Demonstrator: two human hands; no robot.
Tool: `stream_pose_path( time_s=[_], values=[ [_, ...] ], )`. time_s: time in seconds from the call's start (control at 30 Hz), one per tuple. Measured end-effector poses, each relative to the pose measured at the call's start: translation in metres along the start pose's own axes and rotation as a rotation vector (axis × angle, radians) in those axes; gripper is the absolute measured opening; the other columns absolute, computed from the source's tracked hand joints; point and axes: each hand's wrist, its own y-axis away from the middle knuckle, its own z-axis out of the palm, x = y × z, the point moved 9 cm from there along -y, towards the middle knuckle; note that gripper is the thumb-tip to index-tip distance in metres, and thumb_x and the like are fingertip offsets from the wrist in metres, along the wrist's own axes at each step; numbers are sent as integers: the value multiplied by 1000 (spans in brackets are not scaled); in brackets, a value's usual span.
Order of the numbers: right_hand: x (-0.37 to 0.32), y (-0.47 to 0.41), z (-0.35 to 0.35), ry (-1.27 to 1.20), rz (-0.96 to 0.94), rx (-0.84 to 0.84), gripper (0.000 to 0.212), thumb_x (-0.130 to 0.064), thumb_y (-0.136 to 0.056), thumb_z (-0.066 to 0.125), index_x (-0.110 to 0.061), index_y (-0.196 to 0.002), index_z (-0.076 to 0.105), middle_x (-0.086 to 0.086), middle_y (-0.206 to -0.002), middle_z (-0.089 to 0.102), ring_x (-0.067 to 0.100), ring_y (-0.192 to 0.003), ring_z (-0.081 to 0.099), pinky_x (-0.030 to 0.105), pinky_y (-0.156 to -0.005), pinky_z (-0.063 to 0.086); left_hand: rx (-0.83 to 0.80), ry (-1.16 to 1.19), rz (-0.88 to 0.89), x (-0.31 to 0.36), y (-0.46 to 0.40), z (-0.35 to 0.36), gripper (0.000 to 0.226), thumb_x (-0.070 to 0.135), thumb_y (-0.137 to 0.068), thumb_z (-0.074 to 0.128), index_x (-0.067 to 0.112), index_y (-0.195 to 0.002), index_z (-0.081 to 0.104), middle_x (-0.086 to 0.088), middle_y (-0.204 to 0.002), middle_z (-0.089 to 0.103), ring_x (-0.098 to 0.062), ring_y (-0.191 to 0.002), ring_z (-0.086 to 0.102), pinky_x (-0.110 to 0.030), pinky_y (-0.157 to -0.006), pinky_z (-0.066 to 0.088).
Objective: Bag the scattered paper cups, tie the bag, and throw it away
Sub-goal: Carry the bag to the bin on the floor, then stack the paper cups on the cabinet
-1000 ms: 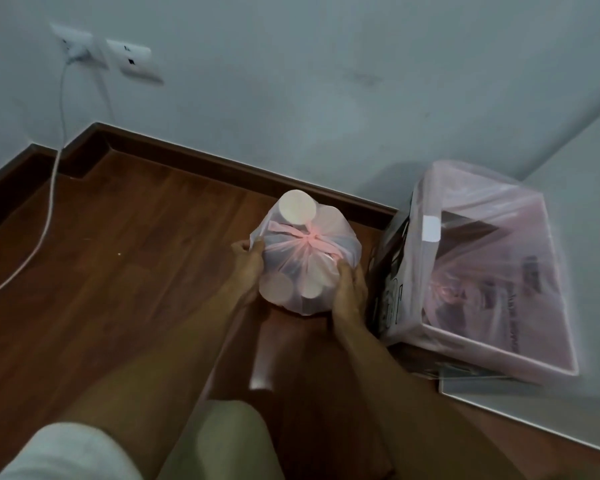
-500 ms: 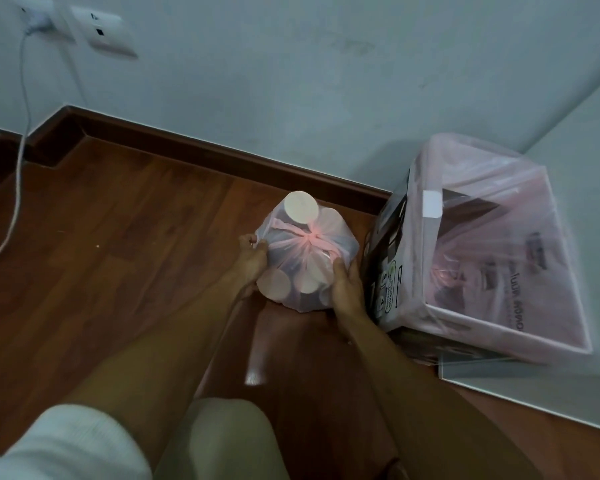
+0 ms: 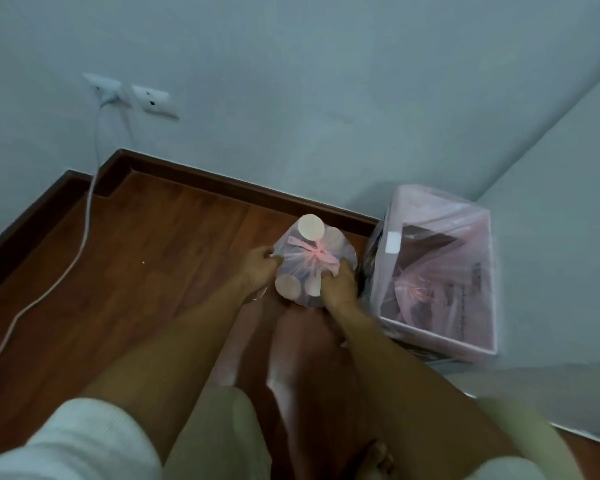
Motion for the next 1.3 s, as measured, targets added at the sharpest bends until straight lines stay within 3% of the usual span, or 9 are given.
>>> stream_pose_path(
  time_s=[0.07,0.2,0.33,0.43,0.63,0.8,0.97,1.17,1.3],
  values=[
    [-40,35,-27,6,-26,-32,44,-15,-102,48,-14,-146,47,14,-140,57,26,-114,57,36,-98,47,20,-11,11,41,44,-23,43,14,-100,61,2,-141,55,-15,-138,61,-25,-112,63,-24,-78,54],
    [-124,110,-96,30,-45,-53,45,-12,-101,46,-11,-145,50,13,-141,57,16,-104,53,21,-80,44,0,-70,14,131,130,-66,46,13,-100,61,2,-144,54,-14,-146,56,-28,-129,56,-34,-107,46],
    [-203,192,-166,-8,-24,-80,46,-11,-97,53,-7,-143,53,15,-139,61,32,-119,62,44,-104,50,-32,-89,40,219,222,-101,45,12,-98,64,0,-141,56,-14,-144,58,-21,-124,56,-21,-91,40],
    [-254,246,-211,-40,-4,-96,46,-13,-96,55,-6,-142,54,13,-136,63,29,-107,67,47,-102,52,-62,-121,68,278,282,-122,45,13,-97,66,0,-139,57,-13,-142,59,-20,-122,57,-16,-87,37],
    [-317,324,-297,-134,27,-23,40,-12,-97,55,-5,-136,58,15,-119,71,32,-106,71,46,-97,56,-141,-190,131,377,362,-144,45,20,-94,70,1,-135,61,-14,-137,63,-25,-125,59,-31,-108,43],
    [-341,355,-378,-171,-75,99,35,-8,-97,53,-9,-131,61,14,-114,72,25,-98,72,31,-79,57,-211,-179,199,429,391,-112,56,28,-92,68,11,-143,54,-10,-137,62,-17,-105,63,-26,-91,44],
    [-345,361,-461,-235,-151,160,34,-5,-99,52,-10,-132,59,14,-110,71,16,-80,71,16,-62,49,-253,-147,267,477,422,-58,57,29,-90,70,12,-142,55,-5,-127,65,-23,-119,61,-34,-109,44],
    [-330,342,-577,-245,-213,181,34,-13,-99,55,-12,-133,58,11,-111,70,17,-88,74,38,-85,55,-269,-177,344,550,457,28,56,31,-95,67,14,-146,51,-8,-138,61,-24,-125,58,-36,-112,42],
    [-305,322,-654,-240,-234,180,32,-13,-100,55,-13,-132,58,9,-109,71,8,-80,72,32,-73,53,-248,-197,375,584,484,88,55,30,-97,64,14,-148,50,-10,-141,60,-26,-126,58,-37,-110,42]
  ],
)
